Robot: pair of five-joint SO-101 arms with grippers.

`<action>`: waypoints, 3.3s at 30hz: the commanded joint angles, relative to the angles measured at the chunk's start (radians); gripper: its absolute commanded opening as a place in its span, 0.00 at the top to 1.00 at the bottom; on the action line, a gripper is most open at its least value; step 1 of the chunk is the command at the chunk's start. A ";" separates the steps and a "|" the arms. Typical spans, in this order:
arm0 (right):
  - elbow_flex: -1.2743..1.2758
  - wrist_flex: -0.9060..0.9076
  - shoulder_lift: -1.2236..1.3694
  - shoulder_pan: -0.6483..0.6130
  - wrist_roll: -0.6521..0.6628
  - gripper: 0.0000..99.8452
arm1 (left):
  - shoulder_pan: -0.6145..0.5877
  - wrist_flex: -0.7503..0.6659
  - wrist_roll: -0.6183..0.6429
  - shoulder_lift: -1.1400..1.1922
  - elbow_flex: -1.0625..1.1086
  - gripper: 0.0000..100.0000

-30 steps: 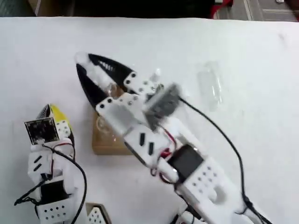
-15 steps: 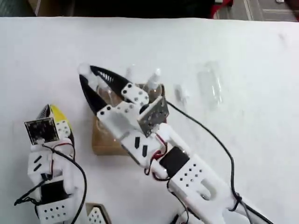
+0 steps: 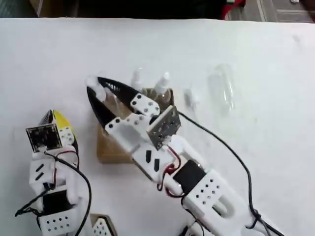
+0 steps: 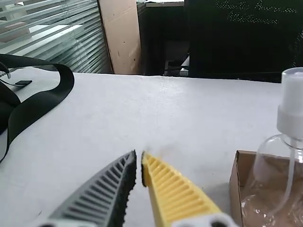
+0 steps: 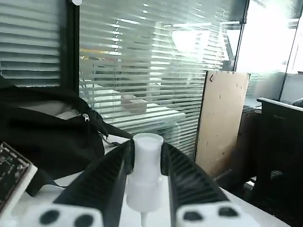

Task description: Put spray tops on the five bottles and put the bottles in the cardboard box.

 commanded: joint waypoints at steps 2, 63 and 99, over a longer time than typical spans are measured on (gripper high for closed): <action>-0.011 -0.019 -0.036 -0.022 -0.009 0.98 | -0.005 -0.031 -0.012 -0.001 -0.012 0.98; 0.114 -0.159 0.137 0.015 0.002 0.98 | -0.005 -0.051 -0.012 -0.001 -0.008 0.98; 0.216 -0.154 0.116 0.012 0.000 0.83 | -0.005 -0.049 -0.012 -0.001 -0.006 0.98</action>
